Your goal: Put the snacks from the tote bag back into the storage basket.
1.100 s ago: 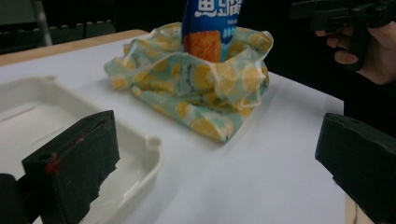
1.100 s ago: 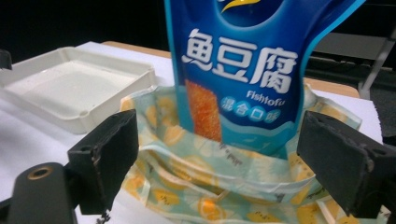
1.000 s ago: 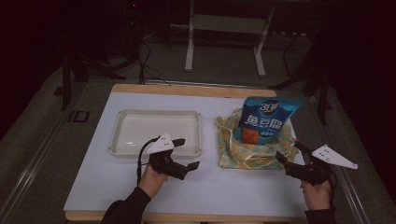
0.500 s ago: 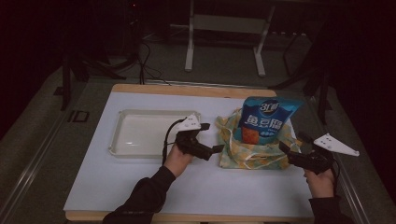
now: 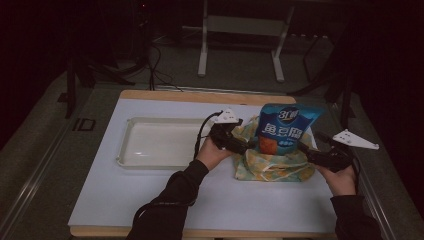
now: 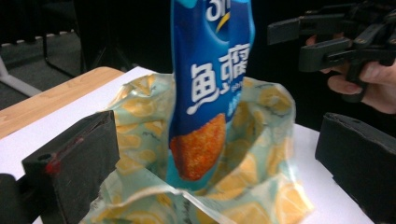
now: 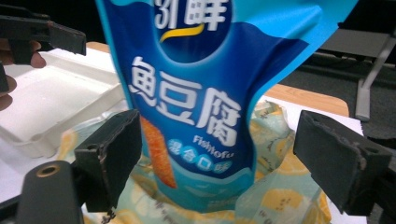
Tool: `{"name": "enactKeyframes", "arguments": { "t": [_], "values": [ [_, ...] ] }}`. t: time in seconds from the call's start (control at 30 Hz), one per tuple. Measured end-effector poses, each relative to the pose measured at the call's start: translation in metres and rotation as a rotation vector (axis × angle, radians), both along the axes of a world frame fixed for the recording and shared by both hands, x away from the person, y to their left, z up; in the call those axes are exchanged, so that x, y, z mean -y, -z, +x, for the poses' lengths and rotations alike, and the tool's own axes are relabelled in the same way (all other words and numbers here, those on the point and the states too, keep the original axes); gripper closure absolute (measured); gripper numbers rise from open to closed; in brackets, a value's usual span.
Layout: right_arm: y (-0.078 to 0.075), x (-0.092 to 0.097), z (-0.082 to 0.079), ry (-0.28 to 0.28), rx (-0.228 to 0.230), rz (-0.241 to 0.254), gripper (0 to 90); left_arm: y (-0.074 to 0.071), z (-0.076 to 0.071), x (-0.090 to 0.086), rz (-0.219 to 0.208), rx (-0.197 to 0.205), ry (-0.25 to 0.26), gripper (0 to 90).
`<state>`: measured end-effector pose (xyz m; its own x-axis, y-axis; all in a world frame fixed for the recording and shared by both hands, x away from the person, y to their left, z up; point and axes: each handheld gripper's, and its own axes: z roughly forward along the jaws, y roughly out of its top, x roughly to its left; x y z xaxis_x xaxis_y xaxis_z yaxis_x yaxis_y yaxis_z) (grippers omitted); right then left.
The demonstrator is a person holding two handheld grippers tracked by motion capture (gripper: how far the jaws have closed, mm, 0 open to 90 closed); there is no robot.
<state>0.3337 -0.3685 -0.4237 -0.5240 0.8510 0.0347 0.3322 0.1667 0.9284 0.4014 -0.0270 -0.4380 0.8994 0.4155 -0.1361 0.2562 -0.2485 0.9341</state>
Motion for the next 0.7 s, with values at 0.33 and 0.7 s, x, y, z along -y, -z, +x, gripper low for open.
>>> {"name": "enactKeyframes", "arguments": {
  "t": [0.33,0.7],
  "values": [
    [0.000,0.005,0.024,-0.016,-0.024,0.020,18.5,-0.001,0.023,0.023,0.017,-0.025,0.002,0.3],
    [-0.001,0.003,0.039,-0.054,-0.049,0.035,26.7,-0.006,0.037,0.045,0.001,-0.023,0.007,17.5]
  ]
}}
